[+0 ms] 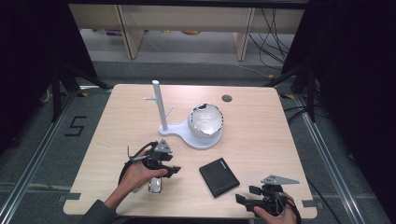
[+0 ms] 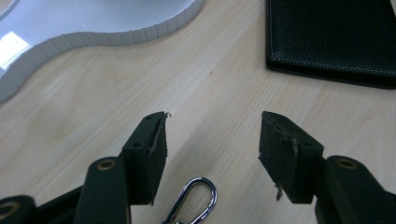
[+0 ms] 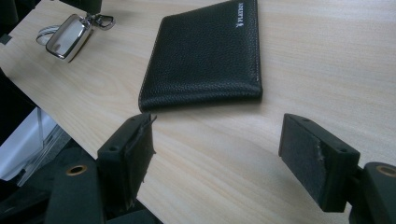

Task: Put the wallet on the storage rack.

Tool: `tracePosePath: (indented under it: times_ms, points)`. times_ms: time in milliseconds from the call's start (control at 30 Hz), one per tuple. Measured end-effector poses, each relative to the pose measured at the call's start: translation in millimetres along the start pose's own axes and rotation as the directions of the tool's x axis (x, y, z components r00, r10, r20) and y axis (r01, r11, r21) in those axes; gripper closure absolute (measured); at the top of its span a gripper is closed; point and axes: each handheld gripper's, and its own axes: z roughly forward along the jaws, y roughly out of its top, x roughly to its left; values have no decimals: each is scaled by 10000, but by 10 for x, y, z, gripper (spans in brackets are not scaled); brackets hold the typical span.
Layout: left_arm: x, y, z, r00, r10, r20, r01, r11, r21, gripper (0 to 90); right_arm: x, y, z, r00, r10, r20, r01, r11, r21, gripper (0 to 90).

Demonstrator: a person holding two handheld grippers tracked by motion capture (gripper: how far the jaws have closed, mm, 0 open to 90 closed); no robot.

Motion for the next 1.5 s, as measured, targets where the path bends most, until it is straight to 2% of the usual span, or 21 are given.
tracePosePath:
  times_ms: [467, 500, 533, 600, 667, 700, 733, 767, 933, 967, 1000, 1067, 1100, 1133, 1167, 1233, 1300, 1333, 1400, 1433, 1500]
  points:
    - [-20, 49, 80, 9998, 194, 64, -194, 9998, 60, 400, -1, 0, 9, 10000, -25, -20, 25, 10000, -1, 270]
    - [-23, 50, 71, 9994, 303, 135, -306, 9993, 232, 401, 31, -7, -3, 9994, 349, -69, -348, 9993, 114, 270]
    - [-23, 50, 71, 9994, 303, 135, -306, 9993, 232, 401, 31, -7, -3, 9994, 349, -69, -348, 9993, 114, 270]
    - [-28, 51, 78, 9994, 274, 189, -278, 9993, 231, 400, -1, -2, 9, 10000, -35, -42, 35, 10000, -9, 270]
    - [-45, 52, 95, 9998, 101, 161, -102, 9999, 97, 401, 15, -5, 6, 10000, 75, -5, -75, 10000, 24, 270]
    - [-42, 61, 99, 9994, 307, 172, -309, 9994, 154, 400, 26, -7, 5, 9999, 122, 51, -123, 9999, 42, 270]
    - [-42, 61, 99, 9994, 307, 172, -309, 9994, 154, 400, 26, -7, 5, 9999, 122, 51, -123, 9999, 42, 270]
    - [-52, 62, 111, 9995, 242, 205, -244, 9997, 98, 399, -4, -9, 27, 9998, -61, -186, 59, 9999, -90, 270]
    - [-54, 84, 126, 9986, 416, 317, -424, 9988, 246, 398, -5, -8, 19, 9999, -103, -33, 103, 9999, 6, 269]
    - [-65, 88, 142, 9994, 213, 278, -217, 9997, 122, 393, -7, -9, 23, 10000, -88, -3, 88, 10000, 16, 266]
    - [-60, 96, 141, 9988, 340, 339, -349, 9990, 262, 391, -6, -13, 26, 10000, -25, -22, 25, 10000, 22, 263]
    - [-76, 107, 162, 9990, 291, 352, -297, 9994, 173, 391, -3, -14, 17, 10000, 32, 27, -32, 10000, 72, 263]
    - [-72, 118, 167, 9983, 451, 364, -459, 9987, 231, 395, 10, -15, 23, 9996, 286, -83, -285, 9996, 72, 264]
    - [-84, 129, 175, 9987, 379, 343, -387, 9990, 226, 395, 10, -15, 23, 9996, 286, -83, -285, 9996, 72, 264]
    - [-88, 145, 186, 9981, 467, 406, -477, 9986, 236, 400, -8, -13, 23, 10000, -1, 20, 1, 10000, 1, 263]
    - [-112, 167, 205, 9984, 389, 414, -397, 9990, 199, 424, -3, -15, 23, 10000, 19, -62, -18, 10000, 9, 264]
    - [-115, 207, 232, 9969, 628, 465, -639, 9977, 221, 446, 1, -12, 31, 10000, 26, 12, -26, 10000, 18, 264]
    - [-122, 227, 246, 9965, 660, 521, -673, 9975, 230, 477, 23, -15, 37, 9994, 340, -98, -338, 9994, 116, 265]
    - [-147, 264, 282, 9966, 605, 568, -617, 9979, 201, 532, 34, -22, 55, 9984, 397, -400, -397, 9992, -1, 268]
    - [-164, 302, 310, 9951, 779, 611, -796, 9965, 265, 587, 40, -17, 57, 9985, 417, -365, -414, 9991, 83, 268]
    - [-175, 335, 334, 9937, 882, 695, -902, 9956, 261, 608, 37, -15, 53, 9994, 298, -197, -296, 9995, 99, 268]
